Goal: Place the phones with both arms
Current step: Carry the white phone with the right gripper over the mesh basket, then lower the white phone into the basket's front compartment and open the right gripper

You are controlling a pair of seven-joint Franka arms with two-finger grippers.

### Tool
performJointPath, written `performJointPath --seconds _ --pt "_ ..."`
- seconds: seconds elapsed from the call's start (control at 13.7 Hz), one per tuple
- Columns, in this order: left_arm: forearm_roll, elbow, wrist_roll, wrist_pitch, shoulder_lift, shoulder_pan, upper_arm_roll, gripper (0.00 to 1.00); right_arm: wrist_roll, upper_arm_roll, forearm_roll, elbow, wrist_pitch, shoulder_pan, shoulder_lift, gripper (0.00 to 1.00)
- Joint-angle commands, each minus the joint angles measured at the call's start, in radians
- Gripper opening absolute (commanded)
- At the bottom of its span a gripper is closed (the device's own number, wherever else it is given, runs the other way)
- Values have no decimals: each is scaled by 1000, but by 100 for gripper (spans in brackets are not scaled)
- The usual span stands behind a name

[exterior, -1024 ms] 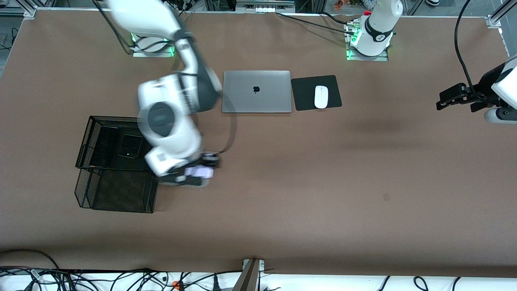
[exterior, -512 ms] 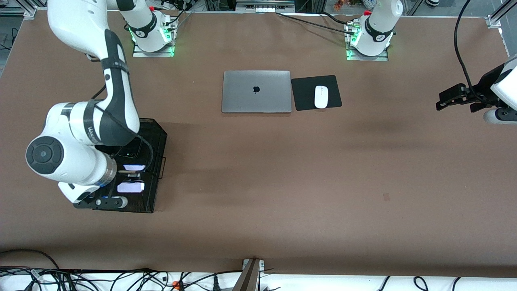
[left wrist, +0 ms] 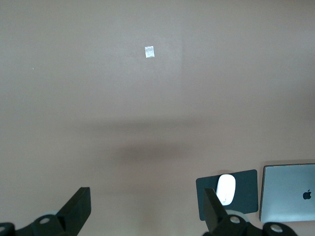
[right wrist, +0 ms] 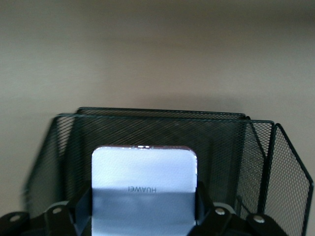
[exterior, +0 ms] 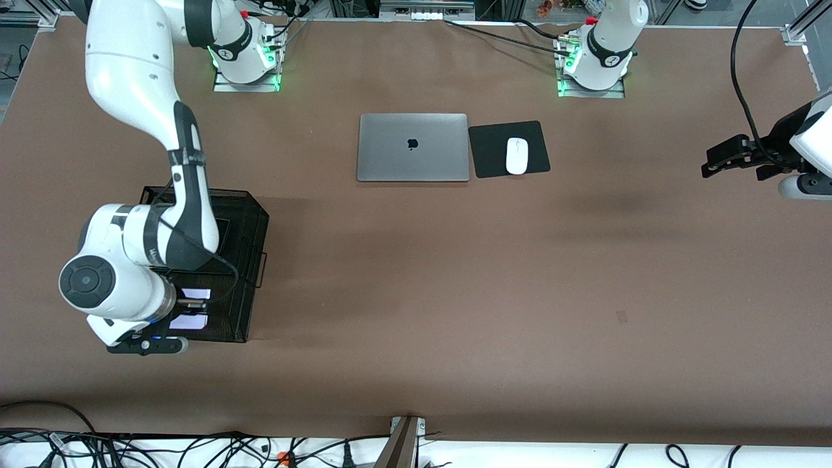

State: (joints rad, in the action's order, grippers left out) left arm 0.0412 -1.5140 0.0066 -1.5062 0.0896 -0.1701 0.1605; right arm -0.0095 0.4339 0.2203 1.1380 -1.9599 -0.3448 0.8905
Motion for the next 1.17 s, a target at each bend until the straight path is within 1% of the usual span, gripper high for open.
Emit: performJointPath --seconds 0.0,0.07,0.15,0.37,0.44,0.51,0.59,0.88,1.02,1.1 --pt "19 0 -10 1 -7 -2 -1 100 -71 -18 45 -9 -2 49 -2 0" --pt "17 0 -11 1 -7 -2 -1 100 -85 -20 60 -9 -5 64 -1 0" --pt "17 0 -10 1 -7 -2 -1 100 -87 -24 94 -7 1 66 -2 0" --pt "17 0 -11 1 -7 -2 -1 100 -87 -26 109 -7 -10 66 -1 0" --pt "17 0 -11 1 -7 -2 -1 100 -84 -26 123 -7 -10 66 -1 11" --pt "17 0 -11 1 -7 -2 1 100 -84 -26 151 -4 -10 66 -1 25" --pt "17 0 -13 1 -7 0 -1 100 -86 -26 165 -1 -8 67 1 26" --pt "17 0 -13 1 -7 -2 -1 100 -81 -26 171 14 -10 66 10 28" --pt "17 0 -13 1 -5 -2 -1 100 -89 -26 171 14 -10 69 19 30" --pt "17 0 -13 1 -7 -2 1 100 -89 -26 171 14 -10 69 19 57"
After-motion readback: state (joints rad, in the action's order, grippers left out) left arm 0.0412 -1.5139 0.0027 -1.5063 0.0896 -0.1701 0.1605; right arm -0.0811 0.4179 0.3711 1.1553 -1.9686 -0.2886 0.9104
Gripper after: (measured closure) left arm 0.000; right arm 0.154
